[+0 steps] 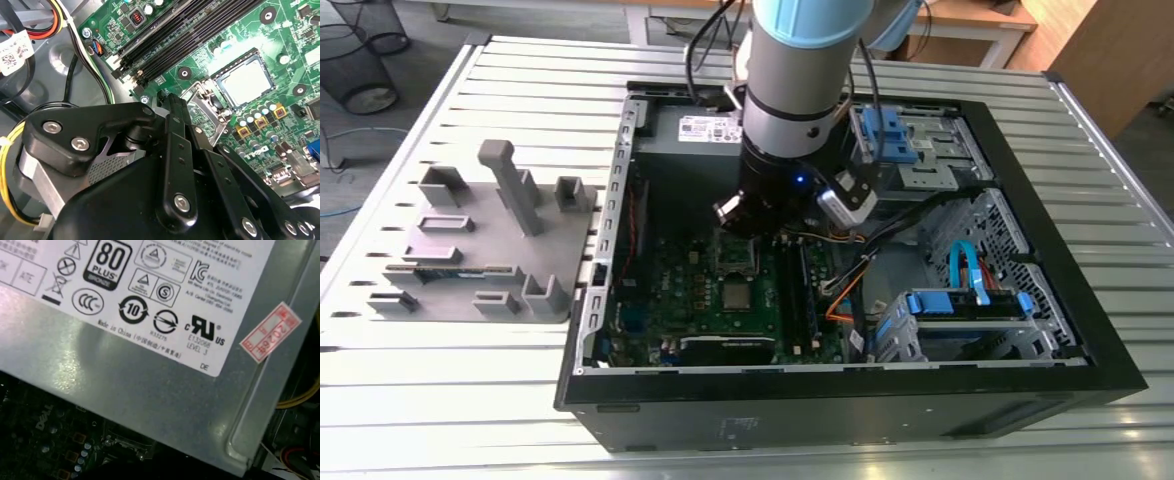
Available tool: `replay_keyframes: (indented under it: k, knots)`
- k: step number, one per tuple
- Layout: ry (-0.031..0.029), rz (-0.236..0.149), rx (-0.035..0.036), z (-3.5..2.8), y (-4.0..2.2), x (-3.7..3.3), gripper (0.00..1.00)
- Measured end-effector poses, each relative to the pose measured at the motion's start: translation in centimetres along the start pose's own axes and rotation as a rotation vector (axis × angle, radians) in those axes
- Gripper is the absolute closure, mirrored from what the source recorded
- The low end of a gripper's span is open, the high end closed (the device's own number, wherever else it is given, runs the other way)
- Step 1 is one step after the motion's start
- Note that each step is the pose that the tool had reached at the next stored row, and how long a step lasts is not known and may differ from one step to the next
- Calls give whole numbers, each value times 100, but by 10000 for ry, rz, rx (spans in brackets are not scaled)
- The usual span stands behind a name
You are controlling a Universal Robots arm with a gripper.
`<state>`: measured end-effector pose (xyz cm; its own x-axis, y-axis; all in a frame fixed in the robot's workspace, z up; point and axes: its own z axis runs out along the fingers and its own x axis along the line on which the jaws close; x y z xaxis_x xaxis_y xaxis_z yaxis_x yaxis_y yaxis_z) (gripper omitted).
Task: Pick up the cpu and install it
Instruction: 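Close the cpu cover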
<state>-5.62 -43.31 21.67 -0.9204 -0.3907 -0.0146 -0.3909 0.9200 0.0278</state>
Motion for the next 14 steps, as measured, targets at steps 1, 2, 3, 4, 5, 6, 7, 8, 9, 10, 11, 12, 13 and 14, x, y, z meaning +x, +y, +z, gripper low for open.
replay_keyframes:
  k: [1, 2, 3, 4, 5, 6, 7, 8, 9, 10, 11, 12, 13, 14]
  knots:
    - [-2, 0, -4, -12, -3, 1, 89]
    - [-4, 0, -8, -24, -6, 2, 89]
    - [-5, 0, -11, -36, -9, 4, 89]
    - [-7, 0, -16, -47, -12, 5, 89]
    - [-10, 0, -22, -60, -15, 6, 89]
    - [-12, 0, -27, -70, -18, 7, 89]
    - [-14, 0, -33, -82, -21, 8, 89]
    - [-18, 0, -41, -93, -23, 10, 89]
    - [-22, 0, -50, -105, -27, 11, 89]
    - [-26, 0, -61, -118, -31, 13, 89]
    - [-30, 0, -70, -131, -35, 15, 89]
    - [-34, 0, -80, -144, -39, 16, 89]
    - [-39, 1, -90, -154, -43, 18, 89]
    - [-43, 1, -100, -159, -45, 19, 89]
